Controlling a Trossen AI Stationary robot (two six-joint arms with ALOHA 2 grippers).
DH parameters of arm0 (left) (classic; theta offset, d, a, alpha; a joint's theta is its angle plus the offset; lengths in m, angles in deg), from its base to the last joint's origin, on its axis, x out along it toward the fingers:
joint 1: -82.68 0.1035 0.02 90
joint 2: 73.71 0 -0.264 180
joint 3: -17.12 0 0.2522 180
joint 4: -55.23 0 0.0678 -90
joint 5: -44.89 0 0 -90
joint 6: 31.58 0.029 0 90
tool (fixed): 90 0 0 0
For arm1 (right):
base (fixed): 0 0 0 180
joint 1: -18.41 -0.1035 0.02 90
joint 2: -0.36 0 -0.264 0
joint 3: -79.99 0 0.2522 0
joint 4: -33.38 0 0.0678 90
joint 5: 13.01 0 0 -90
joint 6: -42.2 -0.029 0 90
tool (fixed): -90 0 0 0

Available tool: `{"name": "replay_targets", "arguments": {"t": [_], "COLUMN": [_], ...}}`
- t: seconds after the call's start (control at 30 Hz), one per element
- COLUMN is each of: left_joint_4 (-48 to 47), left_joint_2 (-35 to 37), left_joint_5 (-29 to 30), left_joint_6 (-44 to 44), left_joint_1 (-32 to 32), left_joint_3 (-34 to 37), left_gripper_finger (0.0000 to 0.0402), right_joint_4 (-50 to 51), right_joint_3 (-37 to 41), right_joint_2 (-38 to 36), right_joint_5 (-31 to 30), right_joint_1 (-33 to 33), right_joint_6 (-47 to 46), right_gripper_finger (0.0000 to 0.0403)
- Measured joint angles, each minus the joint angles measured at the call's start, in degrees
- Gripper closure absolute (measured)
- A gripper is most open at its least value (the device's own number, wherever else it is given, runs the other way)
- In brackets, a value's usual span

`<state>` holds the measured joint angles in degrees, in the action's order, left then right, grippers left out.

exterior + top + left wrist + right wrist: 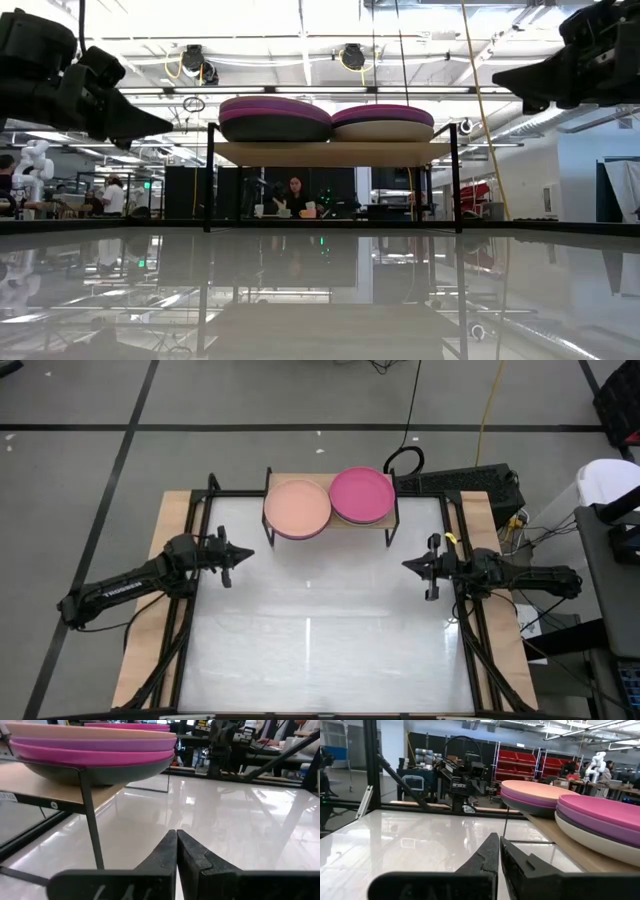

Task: Place and stack plates onto a shelf
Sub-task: Return to Home Position

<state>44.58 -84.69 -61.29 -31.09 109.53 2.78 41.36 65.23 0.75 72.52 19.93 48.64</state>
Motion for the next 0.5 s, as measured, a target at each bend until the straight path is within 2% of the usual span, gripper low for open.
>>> {"name": "replay_targets", "arguments": {"t": [0.5], "left_joint_4": [0.0], "left_joint_2": [-0.3], "left_joint_5": [0.2], "left_joint_6": [-2.1], "left_joint_1": [0.0], "left_joint_3": [0.0], "left_gripper_finger": [0.0397], "right_joint_4": [0.0], "right_joint_3": [0.1], "right_joint_2": [0.0], "right_joint_5": [0.0], "right_joint_1": [0.0], "right_joint_6": [0.3], "right_gripper_finger": [0.0401]}}
